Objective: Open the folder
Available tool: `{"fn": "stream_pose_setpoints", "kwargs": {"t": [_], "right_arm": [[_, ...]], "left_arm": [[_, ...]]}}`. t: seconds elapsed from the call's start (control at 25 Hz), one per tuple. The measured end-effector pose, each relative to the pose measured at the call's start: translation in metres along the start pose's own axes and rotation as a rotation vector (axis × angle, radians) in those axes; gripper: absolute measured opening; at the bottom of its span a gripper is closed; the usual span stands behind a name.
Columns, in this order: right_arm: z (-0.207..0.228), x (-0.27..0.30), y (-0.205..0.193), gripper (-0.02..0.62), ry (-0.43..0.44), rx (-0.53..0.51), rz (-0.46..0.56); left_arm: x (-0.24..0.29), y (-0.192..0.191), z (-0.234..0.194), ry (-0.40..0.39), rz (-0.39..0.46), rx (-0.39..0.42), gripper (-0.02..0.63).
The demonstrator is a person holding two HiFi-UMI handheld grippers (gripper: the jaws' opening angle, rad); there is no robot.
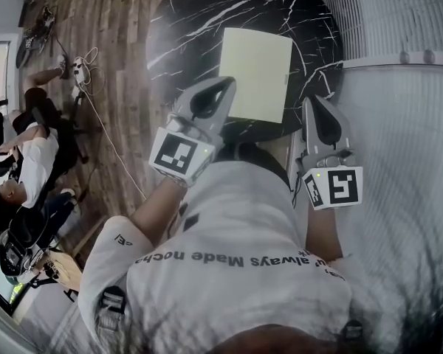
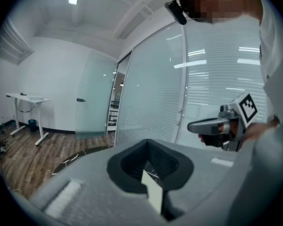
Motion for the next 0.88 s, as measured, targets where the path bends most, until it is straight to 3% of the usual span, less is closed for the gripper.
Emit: {"fn": "stream_pose_setpoints", "kwargs": {"t": [0.12,0.88], "right_arm": [[0.001,0.003,-0.010,0.005,0.005,0.009,-0.020],[0.010,0.021,-0.089,0.035,0.011,0.051,-0.130]], "left_arm": [[0.005,-0.009,-0.001,-0.011,-0.016,0.024,0.003],[0.040,-0.089,-0.007,-0.020,-0.132,-0.005,0.003]]}}
Point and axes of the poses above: the fingertips, and each gripper's own axes: x forward along the fingers, z to its right, y out of its top, the point moved 6 cm from there along -x, backward along the fingers, and after that the axes turned 3 degrees about -x, right-handed, at the moved point
